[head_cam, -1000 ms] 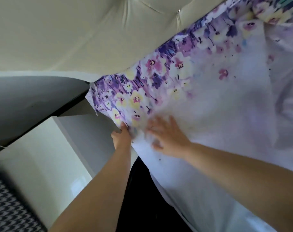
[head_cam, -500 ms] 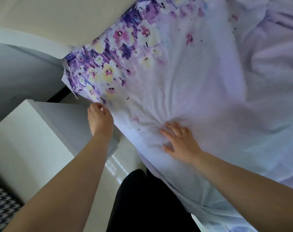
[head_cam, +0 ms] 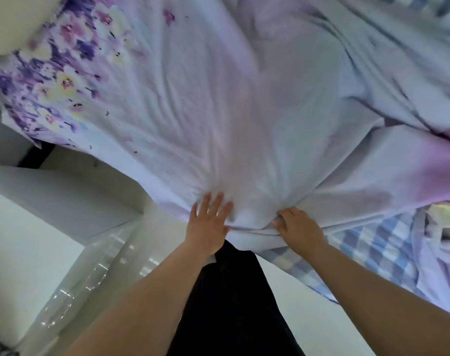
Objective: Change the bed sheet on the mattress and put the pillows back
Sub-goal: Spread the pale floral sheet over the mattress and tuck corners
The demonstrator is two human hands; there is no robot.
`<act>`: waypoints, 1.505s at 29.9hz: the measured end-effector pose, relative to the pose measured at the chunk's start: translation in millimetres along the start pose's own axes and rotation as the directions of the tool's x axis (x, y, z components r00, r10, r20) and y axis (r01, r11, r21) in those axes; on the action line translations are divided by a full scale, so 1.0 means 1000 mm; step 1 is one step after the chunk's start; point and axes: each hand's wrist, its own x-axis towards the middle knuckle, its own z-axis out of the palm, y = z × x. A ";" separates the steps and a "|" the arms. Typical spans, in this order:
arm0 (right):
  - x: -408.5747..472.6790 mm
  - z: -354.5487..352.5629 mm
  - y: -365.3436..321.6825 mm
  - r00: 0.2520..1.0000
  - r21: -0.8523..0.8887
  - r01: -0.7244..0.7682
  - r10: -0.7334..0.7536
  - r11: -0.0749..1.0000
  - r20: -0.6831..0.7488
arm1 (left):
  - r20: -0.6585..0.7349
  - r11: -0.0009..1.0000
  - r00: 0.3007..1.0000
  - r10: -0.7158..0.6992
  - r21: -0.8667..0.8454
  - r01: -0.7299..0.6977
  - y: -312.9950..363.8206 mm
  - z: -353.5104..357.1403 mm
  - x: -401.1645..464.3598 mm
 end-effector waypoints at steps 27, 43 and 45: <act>-0.137 0.034 0.484 0.869 0.076 -0.490 0.493 0.869 -0.035 | -0.107 0.940 0.940 -0.323 -0.151 0.306 0.377 0.075 0.064; -0.234 -0.005 0.518 0.753 0.967 0.026 0.642 -0.254 0.148 | 0.273 0.142 0.948 -0.164 -0.945 0.296 0.595 0.138 0.024; -0.245 0.005 0.549 0.679 0.991 0.001 0.728 0.134 -0.099 | 0.210 0.133 0.963 -0.167 -0.963 0.233 0.612 0.142 0.001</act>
